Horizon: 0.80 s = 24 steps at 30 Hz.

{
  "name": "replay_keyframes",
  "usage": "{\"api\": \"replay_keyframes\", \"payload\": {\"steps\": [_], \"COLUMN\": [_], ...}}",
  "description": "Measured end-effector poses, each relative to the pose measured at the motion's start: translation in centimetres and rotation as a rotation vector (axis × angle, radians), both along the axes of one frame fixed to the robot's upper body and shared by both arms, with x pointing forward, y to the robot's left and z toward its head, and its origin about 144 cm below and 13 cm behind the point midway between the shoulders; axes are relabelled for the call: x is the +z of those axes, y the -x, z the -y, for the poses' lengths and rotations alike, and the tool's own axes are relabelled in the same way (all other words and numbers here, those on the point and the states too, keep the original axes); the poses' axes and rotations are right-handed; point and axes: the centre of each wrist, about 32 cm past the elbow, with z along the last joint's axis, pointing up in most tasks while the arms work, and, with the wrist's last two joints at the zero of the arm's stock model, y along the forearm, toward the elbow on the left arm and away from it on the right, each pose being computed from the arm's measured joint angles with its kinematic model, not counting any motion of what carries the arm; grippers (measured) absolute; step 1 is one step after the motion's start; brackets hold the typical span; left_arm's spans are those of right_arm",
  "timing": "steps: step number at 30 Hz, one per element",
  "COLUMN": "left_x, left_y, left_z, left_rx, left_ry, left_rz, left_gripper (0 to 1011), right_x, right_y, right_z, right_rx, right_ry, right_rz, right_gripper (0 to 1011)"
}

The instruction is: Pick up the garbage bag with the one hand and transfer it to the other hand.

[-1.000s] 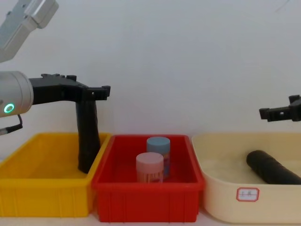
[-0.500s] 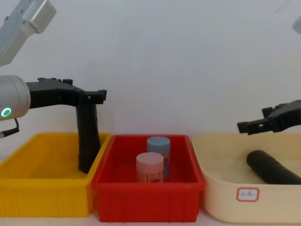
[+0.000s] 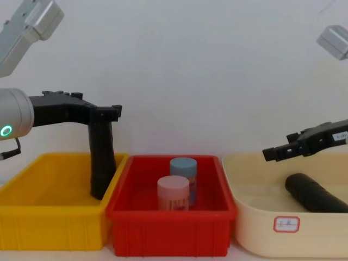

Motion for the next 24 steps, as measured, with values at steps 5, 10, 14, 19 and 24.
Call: {"api": "replay_keyframes", "payload": {"steps": [5,10,14,19,24], "left_x": [0.0,0.0,0.0,0.0,0.0], "left_y": [0.0,0.0,0.0,0.0,0.0], "left_z": [0.0,0.0,0.0,0.0,0.0], "left_rx": [0.001,0.001,0.001,0.001,0.001], "left_ry": [0.0,-0.001,-0.001,-0.001,-0.001], "left_rz": [0.0,-0.001,-0.001,-0.001,-0.001], "left_gripper": [1001,1001,1001,1002,1001], "right_x": [0.6,1.3,1.9,2.6,3.2], "right_y": [-1.2,-2.1,-2.5,-2.7,-2.6], "right_z": [0.1,0.2,0.2,0.4,0.5], "right_rx": [0.018,0.044,0.063,0.087,0.11], "right_ry": [0.009,0.024,0.036,0.048,0.056], "right_rz": [-0.01,-0.019,-0.021,-0.021,-0.02], "right_gripper": [1001,1002,1001,1001,1001]}}
